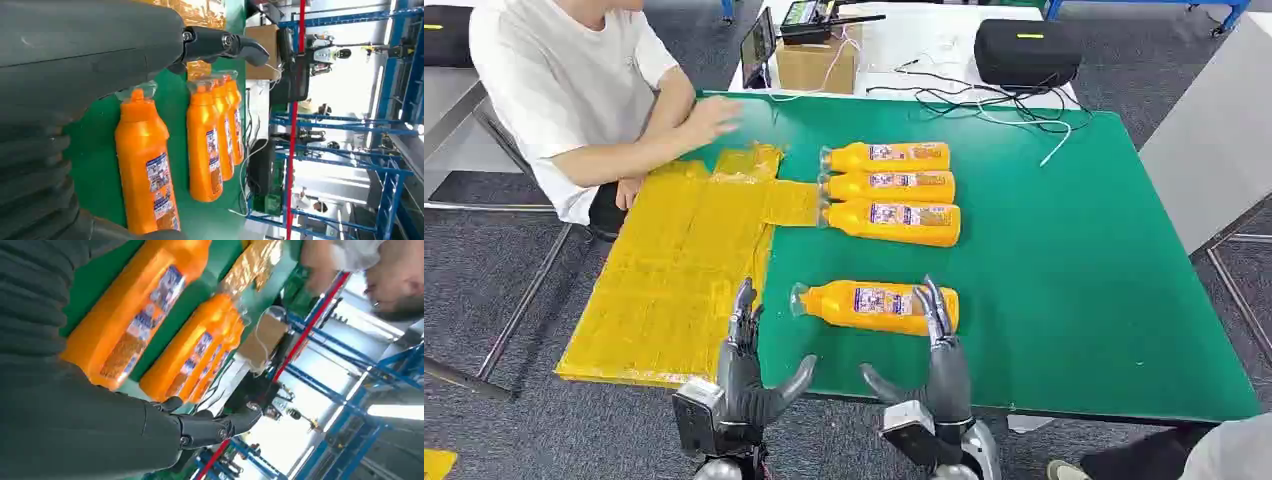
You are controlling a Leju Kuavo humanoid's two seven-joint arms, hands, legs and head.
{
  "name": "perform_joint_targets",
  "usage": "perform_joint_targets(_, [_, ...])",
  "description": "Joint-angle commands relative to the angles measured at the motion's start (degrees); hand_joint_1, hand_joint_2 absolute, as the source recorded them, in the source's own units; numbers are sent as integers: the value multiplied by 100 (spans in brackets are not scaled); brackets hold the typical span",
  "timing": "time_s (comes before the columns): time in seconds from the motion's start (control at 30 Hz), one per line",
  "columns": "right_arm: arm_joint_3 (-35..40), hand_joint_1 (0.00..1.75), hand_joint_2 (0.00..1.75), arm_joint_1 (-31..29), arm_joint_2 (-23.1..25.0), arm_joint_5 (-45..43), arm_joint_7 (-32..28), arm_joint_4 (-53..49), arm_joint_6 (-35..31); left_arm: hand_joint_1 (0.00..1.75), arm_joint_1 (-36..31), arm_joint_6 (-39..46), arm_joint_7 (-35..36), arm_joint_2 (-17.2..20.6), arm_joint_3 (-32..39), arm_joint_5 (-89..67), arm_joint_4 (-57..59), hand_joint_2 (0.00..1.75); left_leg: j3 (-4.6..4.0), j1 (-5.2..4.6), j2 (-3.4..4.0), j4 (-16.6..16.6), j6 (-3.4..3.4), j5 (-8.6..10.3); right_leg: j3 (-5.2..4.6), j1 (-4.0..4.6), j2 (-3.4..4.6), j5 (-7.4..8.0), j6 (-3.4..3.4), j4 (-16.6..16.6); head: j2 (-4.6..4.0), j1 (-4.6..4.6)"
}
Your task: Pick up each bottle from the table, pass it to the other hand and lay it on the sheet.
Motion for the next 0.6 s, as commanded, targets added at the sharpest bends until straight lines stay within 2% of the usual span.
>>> perform_joint_targets(0.03, [-448, 0, 175, -745, -224, 470, 356, 786, 17, 0, -111, -3, 64, 115, -135, -43, 203, 175, 18, 1, 12, -8, -4, -1, 15, 2, 9, 2, -7, -9, 2, 0])
perform_joint_targets(0.23, [-674, 0, 175, -916, -345, 606, 529, 824, 33, 0, -176, -11, 63, 77, -38, -41, 341, 175, 18, 2, 2, -9, -3, 1, 19, 3, 0, 3, -6, -11, 0, 0])
perform_joint_targets(0.33, [-677, 0, 175, -1113, -522, 902, 839, 1053, 230, 0, -278, 431, 33, 12, 47, -398, 571, 175, 14, 0, 2, -6, -2, 0, 14, 1, 1, 1, -5, -7, 2, 0])
perform_joint_targets(0.43, [-704, 0, 175, -1232, -569, 906, 853, 1240, 309, 0, -357, 456, 26, -14, 91, -459, 705, 175, 21, 0, 3, -10, -2, 1, 22, 1, 1, 3, -6, -12, 2, -2])
perform_joint_targets(0.53, [-517, 0, 175, -1619, -725, 1718, 1189, 1943, 321, 0, -457, 472, 9, -116, 165, -676, 878, 175, 22, 2, 4, -9, -3, 3, 23, 2, 2, 5, -7, -13, 2, 0])
perform_joint_targets(0.6, [-449, 0, 175, -1816, -812, 1922, 1282, 2239, 441, 0, -464, 360, 33, -129, 127, -714, 878, 175, 22, 2, 9, -8, -3, 1, 22, 3, 7, 6, -7, -13, 2, -2])
